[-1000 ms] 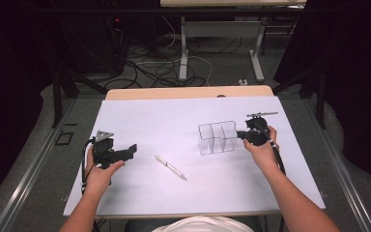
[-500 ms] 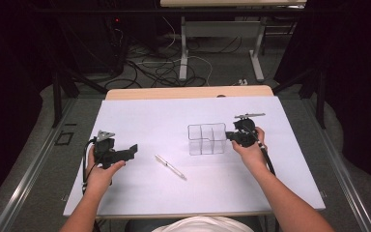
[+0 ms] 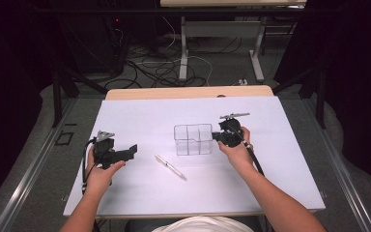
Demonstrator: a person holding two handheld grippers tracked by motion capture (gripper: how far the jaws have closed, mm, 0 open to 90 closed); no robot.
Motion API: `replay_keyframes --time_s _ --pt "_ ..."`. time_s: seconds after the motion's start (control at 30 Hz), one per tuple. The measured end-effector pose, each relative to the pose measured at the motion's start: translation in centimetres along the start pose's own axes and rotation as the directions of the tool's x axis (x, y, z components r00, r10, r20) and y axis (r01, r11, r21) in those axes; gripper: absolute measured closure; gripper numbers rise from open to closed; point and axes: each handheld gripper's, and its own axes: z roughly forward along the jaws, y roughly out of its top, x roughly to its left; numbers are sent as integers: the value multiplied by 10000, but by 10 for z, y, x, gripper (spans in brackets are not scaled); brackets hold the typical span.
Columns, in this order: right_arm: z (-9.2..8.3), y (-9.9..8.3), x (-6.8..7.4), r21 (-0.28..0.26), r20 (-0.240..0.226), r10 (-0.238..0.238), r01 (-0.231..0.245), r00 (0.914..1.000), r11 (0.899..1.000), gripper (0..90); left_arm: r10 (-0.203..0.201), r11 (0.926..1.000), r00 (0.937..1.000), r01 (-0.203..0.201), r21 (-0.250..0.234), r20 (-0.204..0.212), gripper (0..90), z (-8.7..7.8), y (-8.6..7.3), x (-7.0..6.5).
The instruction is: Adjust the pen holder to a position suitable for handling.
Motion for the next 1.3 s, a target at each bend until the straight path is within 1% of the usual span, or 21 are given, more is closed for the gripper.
replay_keyframes --time_s 0.07,0.13,0.17,0.23,0.37,0.43,0.5,0.6,0.63,0.83,0.97,1.0,1.03,1.1,1.17,1.23,1.3 --pt "1 0 1 -39 4 -26 26 10000 10000 900 -3 10000 10000 3 3 8 27 0 0 0" --pt "0 -1 1 45 -12 -40 40 10000 10000 900 -4 10000 10000 4 19 10 27 -1 0 0" --pt "0 -2 3 114 -72 45 -45 10000 9999 900 -4 10000 10000 4 -22 18 27 0 0 0" --pt "-1 -4 3 142 -94 -49 50 9999 9999 900 23 10000 10000 -23 -7 10 27 0 0 0" --pt "-2 -7 3 305 -200 28 -21 9998 9995 900 40 10000 10000 -40 -14 17 27 0 0 0" --pt "-4 -10 4 379 -242 -68 77 9997 9993 900 35 10000 10000 -35 -14 19 28 0 0 0" --pt "-5 -11 4 358 -195 -136 143 9997 9993 900 40 10000 10000 -40 0 18 28 0 0 0" --pt "-5 -12 5 340 -265 -85 94 9996 9994 900 48 10000 10000 -48 3 30 29 0 0 0" --pt "-6 -12 6 426 -223 -121 131 9997 9990 900 49 10000 10000 -49 -3 49 29 0 0 0" --pt "-7 -14 7 500 -322 -92 108 9994 9987 900 47 10000 10000 -47 17 44 29 0 0 0" --pt "-7 -15 7 530 -362 -195 214 9992 9984 900 52 10000 10000 -52 37 51 29 1 0 0" --pt "-8 -15 8 575 -381 -287 309 9989 9979 885 49 10000 10000 -50 38 51 29 1 0 0" --pt "-8 -16 8 503 -441 -368 390 9983 9980 872 45 10000 10000 -45 38 56 29 1 0 0" --pt "-10 -15 7 592 -367 -445 466 9983 9972 855 44 10000 10000 -44 27 65 29 0 0 0" --pt "-11 -14 7 600 -429 -412 438 9982 9972 846 16 10000 10000 -16 -15 46 29 1 0 0" --pt "-14 -13 5 528 -535 -367 395 9979 9978 813 3 10000 10000 -3 64 55 30 0 0 1" --pt "-16 -12 3 415 -609 -341 366 9976 9985 793 -8 10000 10000 9 -10 34 32 0 0 1"
